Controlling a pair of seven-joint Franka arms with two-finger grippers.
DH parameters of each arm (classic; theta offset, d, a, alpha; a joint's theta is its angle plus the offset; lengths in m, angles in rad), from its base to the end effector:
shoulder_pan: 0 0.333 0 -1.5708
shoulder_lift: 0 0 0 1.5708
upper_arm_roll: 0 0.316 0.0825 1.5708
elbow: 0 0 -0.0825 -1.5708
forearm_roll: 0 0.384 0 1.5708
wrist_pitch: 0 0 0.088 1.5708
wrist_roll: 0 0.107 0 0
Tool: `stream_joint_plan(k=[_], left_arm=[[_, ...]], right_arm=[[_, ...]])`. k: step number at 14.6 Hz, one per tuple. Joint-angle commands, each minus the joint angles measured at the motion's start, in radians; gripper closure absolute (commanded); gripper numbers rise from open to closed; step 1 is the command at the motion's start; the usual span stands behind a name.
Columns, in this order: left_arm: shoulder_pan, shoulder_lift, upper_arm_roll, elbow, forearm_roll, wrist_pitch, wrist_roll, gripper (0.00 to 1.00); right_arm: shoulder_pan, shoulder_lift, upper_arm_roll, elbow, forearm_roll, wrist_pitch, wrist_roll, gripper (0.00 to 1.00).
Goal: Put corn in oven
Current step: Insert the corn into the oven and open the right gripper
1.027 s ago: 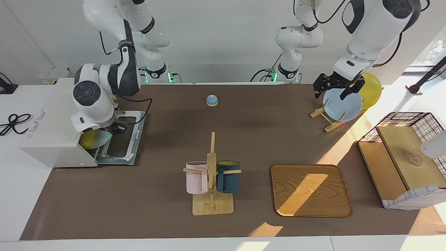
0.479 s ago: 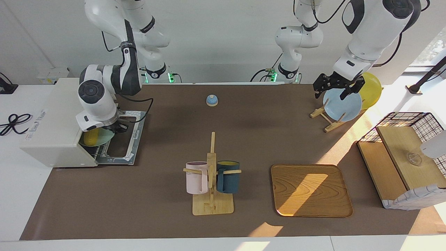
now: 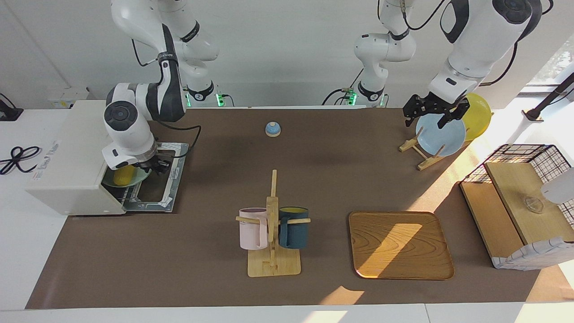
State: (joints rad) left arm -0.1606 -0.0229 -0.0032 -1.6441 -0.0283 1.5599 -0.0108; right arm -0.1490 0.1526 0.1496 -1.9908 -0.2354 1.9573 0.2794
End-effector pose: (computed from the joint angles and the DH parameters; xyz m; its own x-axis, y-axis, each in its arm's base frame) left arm 0.5364 -0.0918 0.6017 0.9864 -0.1524 -0.0616 -0.1510 -0.9882 0.0275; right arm 0.5646 -0.0170 0.3748 0.9741 -0.1817 -0.1347 -0.1495 -0.9640 0.2198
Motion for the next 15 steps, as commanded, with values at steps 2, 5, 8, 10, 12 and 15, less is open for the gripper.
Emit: stream_joint_plan(k=[2, 5, 8, 10, 12, 15], left_arm=[[0.012, -0.014, -0.008, -0.013, 0.01, 0.009, 0.009, 0.0], [0.012, -0.012, -0.008, -0.013, 0.01, 0.009, 0.011, 0.0], [0.012, -0.014, -0.008, -0.013, 0.01, 0.009, 0.009, 0.0], [0.012, -0.014, -0.008, -0.013, 0.01, 0.009, 0.011, 0.0], [0.012, -0.014, -0.008, -0.013, 0.01, 0.009, 0.011, 0.0], [0.012, -0.014, -0.008, -0.013, 0.01, 0.009, 0.009, 0.0]], right_arm=[[0.069, 0.019, 0.007, 0.021, 0.025, 0.052, 0.0, 0.75], [0.092, 0.06, 0.007, 0.006, 0.05, 0.11, 0.033, 1.0], [0.086, 0.088, 0.005, -0.066, 0.074, 0.218, 0.05, 1.0], [0.08, 0.088, 0.005, -0.091, 0.074, 0.227, 0.052, 1.0], [0.077, 0.091, 0.005, -0.1, 0.074, 0.229, 0.054, 1.0], [0.085, 0.091, 0.002, -0.099, 0.054, 0.206, 0.05, 1.0]])
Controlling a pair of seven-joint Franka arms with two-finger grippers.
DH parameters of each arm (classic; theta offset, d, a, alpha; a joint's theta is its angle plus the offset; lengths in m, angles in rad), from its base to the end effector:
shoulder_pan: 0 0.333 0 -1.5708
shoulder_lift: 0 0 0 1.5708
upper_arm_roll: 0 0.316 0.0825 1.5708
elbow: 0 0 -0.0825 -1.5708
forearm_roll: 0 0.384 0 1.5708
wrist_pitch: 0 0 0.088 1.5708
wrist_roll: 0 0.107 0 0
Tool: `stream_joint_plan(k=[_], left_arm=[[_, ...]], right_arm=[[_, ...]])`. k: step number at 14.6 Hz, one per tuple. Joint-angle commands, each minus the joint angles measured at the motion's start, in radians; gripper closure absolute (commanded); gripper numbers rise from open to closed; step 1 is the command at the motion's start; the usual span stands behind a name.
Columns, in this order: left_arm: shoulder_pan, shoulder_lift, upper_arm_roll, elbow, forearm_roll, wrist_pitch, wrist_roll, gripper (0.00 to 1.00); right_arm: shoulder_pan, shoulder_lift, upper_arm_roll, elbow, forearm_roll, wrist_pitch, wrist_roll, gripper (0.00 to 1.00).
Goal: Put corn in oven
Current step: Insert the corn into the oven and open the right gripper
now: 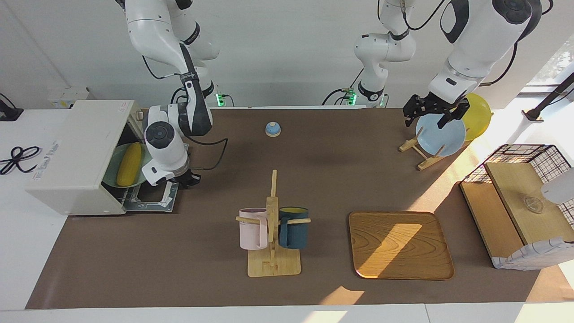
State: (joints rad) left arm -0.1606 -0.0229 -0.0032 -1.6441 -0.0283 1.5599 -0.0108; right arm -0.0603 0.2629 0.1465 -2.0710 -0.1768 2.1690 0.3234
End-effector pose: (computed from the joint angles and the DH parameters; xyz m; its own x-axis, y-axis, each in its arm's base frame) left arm 0.5364 -0.0918 0.6017 0.9864 -0.1524 -0.0616 -0.1510 -0.9882 0.0275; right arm 0.5647 0.0406 0.2927 0.9827 -0.1350 -0.1269 -0.1173 -0.9835 0.1374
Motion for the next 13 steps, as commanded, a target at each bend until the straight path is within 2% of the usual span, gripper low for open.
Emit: stream_joint_plan(k=[1, 4, 8, 11, 13], left_arm=[[0.012, -0.014, -0.008, -0.013, 0.01, 0.009, 0.011, 0.0], [0.012, -0.014, -0.008, -0.013, 0.01, 0.009, 0.011, 0.0], [0.012, -0.014, -0.008, -0.013, 0.01, 0.009, 0.009, 0.0], [0.012, -0.014, -0.008, -0.013, 0.01, 0.009, 0.011, 0.0], [0.012, -0.014, -0.008, -0.013, 0.01, 0.009, 0.011, 0.0]], right_arm=[[-0.001, -0.019, 0.005, -0.012, -0.029, -0.018, 0.005, 1.0], [-0.001, -0.019, 0.007, 0.017, -0.154, -0.08, -0.006, 1.0], [-0.012, -0.019, 0.005, 0.098, -0.164, -0.187, -0.098, 1.0], [-0.019, -0.033, 0.001, 0.195, -0.162, -0.328, -0.177, 1.0], [-0.062, -0.062, 0.002, 0.236, -0.158, -0.392, -0.263, 1.0]])
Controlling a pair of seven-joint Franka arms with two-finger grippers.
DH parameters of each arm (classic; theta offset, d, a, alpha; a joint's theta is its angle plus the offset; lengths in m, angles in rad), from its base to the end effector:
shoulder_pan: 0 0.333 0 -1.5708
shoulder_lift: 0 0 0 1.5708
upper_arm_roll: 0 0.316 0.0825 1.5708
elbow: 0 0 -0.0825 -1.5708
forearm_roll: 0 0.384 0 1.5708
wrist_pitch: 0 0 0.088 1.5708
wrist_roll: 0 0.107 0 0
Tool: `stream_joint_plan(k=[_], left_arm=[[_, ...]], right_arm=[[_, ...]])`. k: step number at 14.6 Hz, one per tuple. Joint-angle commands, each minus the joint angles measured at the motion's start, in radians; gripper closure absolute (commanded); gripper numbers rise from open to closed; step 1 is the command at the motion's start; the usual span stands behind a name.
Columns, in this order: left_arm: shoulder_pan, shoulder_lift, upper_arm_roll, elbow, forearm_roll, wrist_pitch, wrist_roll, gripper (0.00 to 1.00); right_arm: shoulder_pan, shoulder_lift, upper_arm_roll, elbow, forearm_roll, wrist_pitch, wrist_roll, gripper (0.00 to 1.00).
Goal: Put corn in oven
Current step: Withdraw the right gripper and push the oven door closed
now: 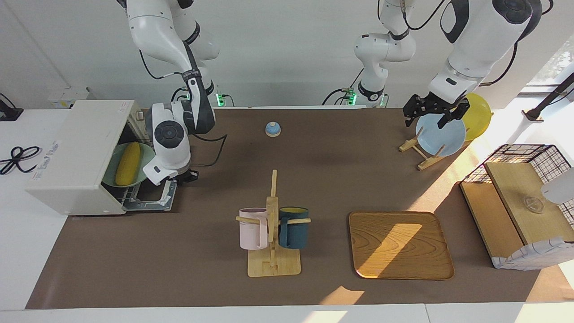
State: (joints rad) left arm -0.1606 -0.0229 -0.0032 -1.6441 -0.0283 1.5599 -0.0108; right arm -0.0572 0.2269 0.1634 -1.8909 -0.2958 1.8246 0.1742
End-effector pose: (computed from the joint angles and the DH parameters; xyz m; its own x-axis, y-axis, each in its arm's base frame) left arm 0.5364 -0.0918 0.6017 0.9864 -0.1524 -0.0616 -0.1510 -0.9882 0.0275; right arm 0.5770 0.0339 0.3690 0.9679 0.0141 -0.2511 0.0819 -0.9617 0.2617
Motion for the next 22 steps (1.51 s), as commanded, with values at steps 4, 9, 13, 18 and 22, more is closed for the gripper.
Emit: stream_joint_plan(k=[4, 9, 13, 18, 22], left_arm=[[0.012, -0.014, -0.008, -0.013, 0.01, 0.009, 0.009, 0.0], [0.012, -0.014, -0.008, -0.013, 0.01, 0.009, 0.011, 0.0], [0.012, -0.014, -0.008, -0.013, 0.01, 0.009, 0.011, 0.0], [0.012, -0.014, -0.008, -0.013, 0.01, 0.009, 0.011, 0.0], [0.012, -0.014, -0.008, -0.013, 0.01, 0.009, 0.011, 0.0]], right_arm=[[-0.136, -0.083, -0.013, 0.067, -0.017, -0.111, -0.185, 1.0], [-0.164, -0.103, -0.016, 0.069, -0.003, -0.128, -0.231, 1.0], [-0.185, -0.139, -0.018, 0.079, -0.002, -0.168, -0.289, 0.88], [-0.202, -0.153, -0.013, 0.203, 0.093, -0.284, -0.32, 0.52], [-0.196, -0.155, -0.01, 0.289, 0.171, -0.33, -0.318, 0.0]])
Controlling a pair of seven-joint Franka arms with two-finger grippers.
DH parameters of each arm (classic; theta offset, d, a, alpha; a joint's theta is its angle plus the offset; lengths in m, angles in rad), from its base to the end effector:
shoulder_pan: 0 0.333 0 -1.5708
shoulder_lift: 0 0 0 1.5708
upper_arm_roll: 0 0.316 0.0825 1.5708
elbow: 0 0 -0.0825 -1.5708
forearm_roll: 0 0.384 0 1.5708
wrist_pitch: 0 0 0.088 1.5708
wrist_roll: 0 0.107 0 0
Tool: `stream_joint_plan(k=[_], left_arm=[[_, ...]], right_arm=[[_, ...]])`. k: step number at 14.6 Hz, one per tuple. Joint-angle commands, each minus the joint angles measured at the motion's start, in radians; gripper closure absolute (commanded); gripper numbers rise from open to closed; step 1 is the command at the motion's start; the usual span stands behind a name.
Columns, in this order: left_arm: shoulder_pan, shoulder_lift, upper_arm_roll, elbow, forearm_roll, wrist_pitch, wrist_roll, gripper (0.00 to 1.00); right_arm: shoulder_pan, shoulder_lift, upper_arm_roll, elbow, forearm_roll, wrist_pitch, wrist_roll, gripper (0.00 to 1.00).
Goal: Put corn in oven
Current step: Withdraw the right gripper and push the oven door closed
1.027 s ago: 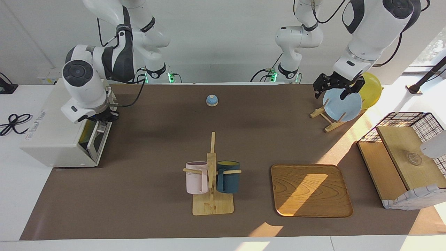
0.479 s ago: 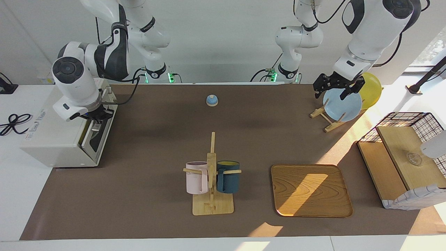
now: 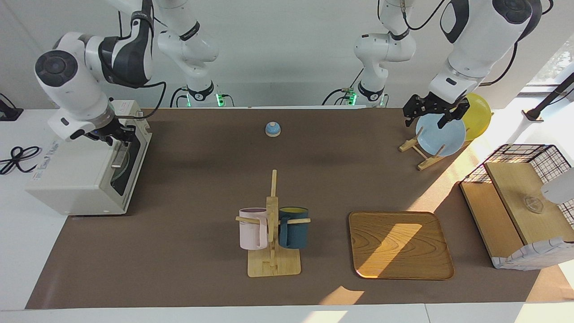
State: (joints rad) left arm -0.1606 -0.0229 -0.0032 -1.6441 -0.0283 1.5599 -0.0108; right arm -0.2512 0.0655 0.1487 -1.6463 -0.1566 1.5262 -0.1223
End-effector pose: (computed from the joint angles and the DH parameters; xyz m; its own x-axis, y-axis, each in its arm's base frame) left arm 0.5364 -0.0918 0.6017 0.9864 -0.1524 -0.0616 -0.1510 -0.9882 0.0275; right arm 0.5566 -0.0769 0.5508 0.9798 0.0151 -0.1996 0.0400 -0.9918 0.1214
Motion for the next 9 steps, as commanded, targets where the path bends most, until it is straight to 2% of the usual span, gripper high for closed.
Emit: stream_joint_plan(k=[1, 9], left_arm=[[0.012, -0.014, -0.008, -0.013, 0.01, 0.009, 0.011, 0.0], [0.012, -0.014, -0.008, -0.013, 0.01, 0.009, 0.011, 0.0]], right_arm=[[0.001, 0.008, 0.006, 0.065, 0.054, -0.046, -0.02, 0.0], [0.046, 0.014, 0.022, 0.092, 0.135, -0.087, 0.064, 0.0]])
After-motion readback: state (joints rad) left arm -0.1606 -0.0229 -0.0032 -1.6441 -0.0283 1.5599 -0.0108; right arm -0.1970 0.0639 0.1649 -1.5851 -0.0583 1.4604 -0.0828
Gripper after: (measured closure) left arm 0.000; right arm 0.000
